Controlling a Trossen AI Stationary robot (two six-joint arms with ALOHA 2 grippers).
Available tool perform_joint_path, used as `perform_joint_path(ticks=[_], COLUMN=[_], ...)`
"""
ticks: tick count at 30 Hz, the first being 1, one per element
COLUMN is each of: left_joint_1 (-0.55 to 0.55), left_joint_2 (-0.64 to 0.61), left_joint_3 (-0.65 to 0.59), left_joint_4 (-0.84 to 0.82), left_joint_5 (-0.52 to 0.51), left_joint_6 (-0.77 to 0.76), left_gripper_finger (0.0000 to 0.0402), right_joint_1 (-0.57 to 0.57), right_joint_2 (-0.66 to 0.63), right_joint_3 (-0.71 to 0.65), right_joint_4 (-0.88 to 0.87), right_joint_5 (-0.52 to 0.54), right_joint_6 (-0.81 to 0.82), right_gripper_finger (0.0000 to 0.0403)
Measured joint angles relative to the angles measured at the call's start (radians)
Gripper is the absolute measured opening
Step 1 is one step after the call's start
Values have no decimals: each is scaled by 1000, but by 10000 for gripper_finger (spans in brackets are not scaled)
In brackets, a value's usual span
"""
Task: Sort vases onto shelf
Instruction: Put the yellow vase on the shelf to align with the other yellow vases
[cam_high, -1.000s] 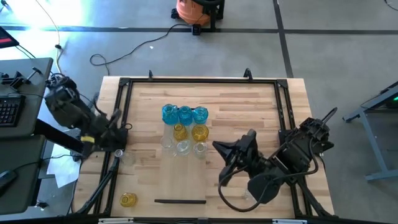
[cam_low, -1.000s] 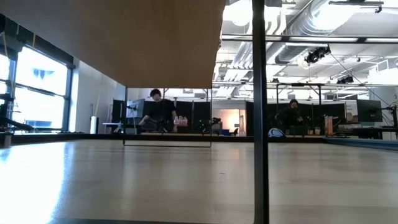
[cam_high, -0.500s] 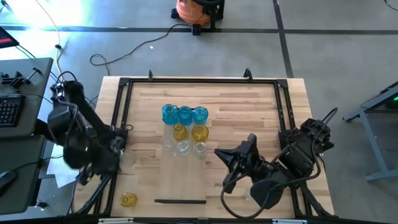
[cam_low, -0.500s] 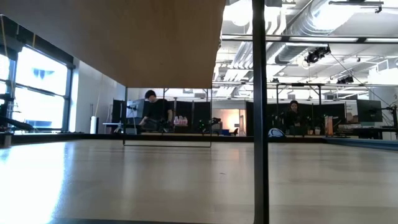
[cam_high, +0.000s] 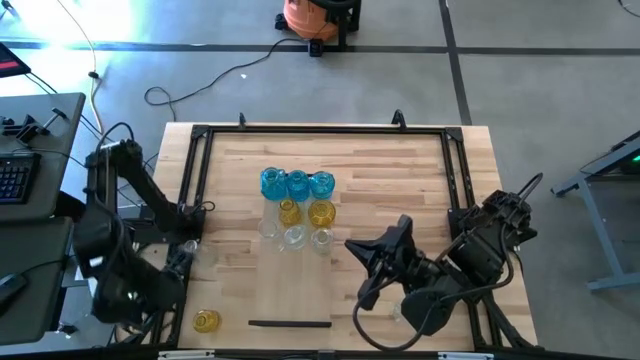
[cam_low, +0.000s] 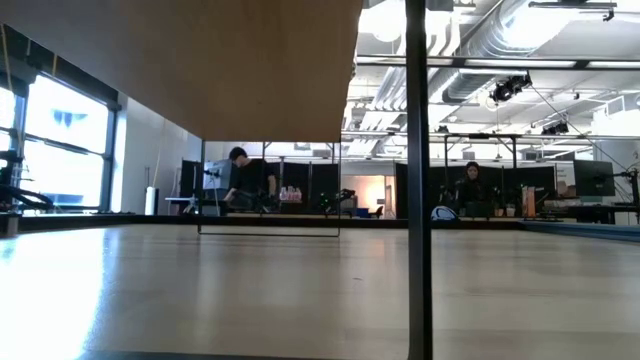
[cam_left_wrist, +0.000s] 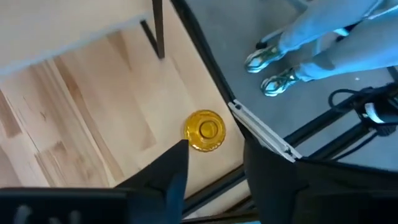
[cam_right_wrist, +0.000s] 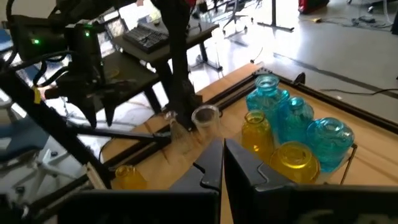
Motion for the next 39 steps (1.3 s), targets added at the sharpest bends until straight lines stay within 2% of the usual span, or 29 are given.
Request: perform_joint_path(ticks=[7,12,17,22,27,33,39], left_joint_1=[-16,-15,-21,-30,-28,-30,-33], left_joint_2=[115,206,291,359,419,466,474], left_joint_3=[0,0,0,0,0,0,0], left_joint_4=[12,45,144,215,211,199,98], left_joint_5=[0,51,122,111,73,77,65], left_joint_6=[-119,-167,-203,-212,-216,-258,-307], left_gripper_finger=[212,236,241,241,241,241,241], right_joint_1=[21,42,69,93,117,142,153], right_joint_2=[0,0,0,0,0,1,1], right_joint_3=[0,0,0,0,0,0,0], right_joint_4=[-130,-230,-237,-231,-230,-230,-230], right_joint_5=[-8,-5,-5,-5,-4,3,26], right_joint_6=[8,77,88,98,126,130,133], right_gripper_finger=[0,0,0,0,0,0,0])
